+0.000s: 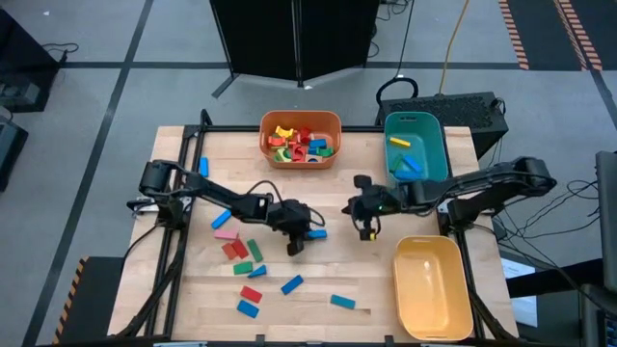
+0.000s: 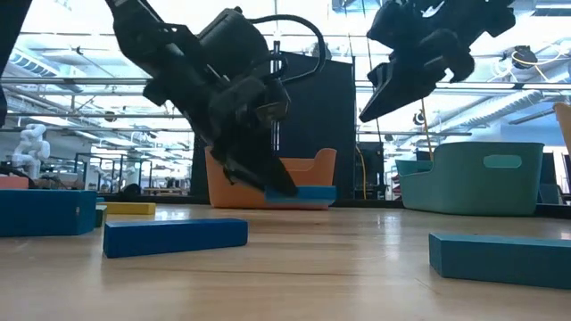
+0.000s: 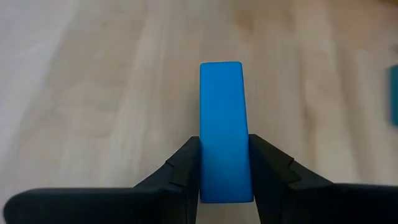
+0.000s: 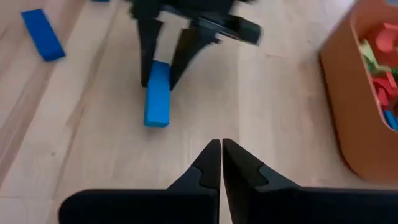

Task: Sort blocks by size
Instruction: Put the blue rectangular block into the green bin

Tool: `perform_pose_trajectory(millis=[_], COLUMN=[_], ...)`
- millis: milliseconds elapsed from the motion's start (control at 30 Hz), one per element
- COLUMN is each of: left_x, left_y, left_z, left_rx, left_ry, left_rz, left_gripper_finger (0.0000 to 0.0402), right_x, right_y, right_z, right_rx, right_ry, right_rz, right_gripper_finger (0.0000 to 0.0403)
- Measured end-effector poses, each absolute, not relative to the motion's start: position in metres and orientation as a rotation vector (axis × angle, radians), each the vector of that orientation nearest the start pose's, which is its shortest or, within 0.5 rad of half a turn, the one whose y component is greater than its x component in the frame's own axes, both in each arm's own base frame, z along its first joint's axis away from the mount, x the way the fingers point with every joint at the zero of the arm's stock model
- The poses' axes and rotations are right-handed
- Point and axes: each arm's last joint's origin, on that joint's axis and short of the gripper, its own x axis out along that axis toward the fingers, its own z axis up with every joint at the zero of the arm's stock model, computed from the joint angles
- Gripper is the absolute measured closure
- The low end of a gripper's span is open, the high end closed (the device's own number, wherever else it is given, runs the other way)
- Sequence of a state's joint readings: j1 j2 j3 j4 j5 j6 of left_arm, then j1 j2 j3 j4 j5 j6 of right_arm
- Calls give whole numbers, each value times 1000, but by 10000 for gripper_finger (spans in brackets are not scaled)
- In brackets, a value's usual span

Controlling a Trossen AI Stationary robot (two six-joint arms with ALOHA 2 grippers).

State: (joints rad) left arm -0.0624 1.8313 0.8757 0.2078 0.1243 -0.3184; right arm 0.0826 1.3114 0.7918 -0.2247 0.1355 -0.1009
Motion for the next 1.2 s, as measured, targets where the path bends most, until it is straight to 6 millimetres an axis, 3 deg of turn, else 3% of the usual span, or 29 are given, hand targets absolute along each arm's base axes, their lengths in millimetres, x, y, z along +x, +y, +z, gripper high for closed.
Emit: perform_pose_trajectory(millis=[233, 367, 567, 700, 867, 1000, 1200], left_x=[354, 356, 358, 359, 360, 361, 363], left_y=[1, 15, 29, 29, 28, 28, 28], left_z=[135, 139, 144, 148, 150, 153, 158], left_rx=[-442, -513, -564, -577, -599, -599, -611], left_ry=[694, 651, 592, 559, 543, 518, 473], left_rz=[-168, -184, -198, -245, -267, -297, -329], left_gripper_finger=[299, 299, 299, 299, 299, 299, 298], right_x=[272, 275, 287, 297, 302, 302, 301], right_y=[48, 59, 62, 61, 61, 62, 61], right_z=[216, 212, 197, 187, 187, 188, 187], right_rx=[-383, -453, -502, -620, -660, -639, -616], right_ry=[710, 690, 691, 687, 648, 641, 651], right_rz=[48, 102, 114, 30, -2, -5, -7], right_gripper_finger=[400, 377, 297, 227, 166, 168, 237])
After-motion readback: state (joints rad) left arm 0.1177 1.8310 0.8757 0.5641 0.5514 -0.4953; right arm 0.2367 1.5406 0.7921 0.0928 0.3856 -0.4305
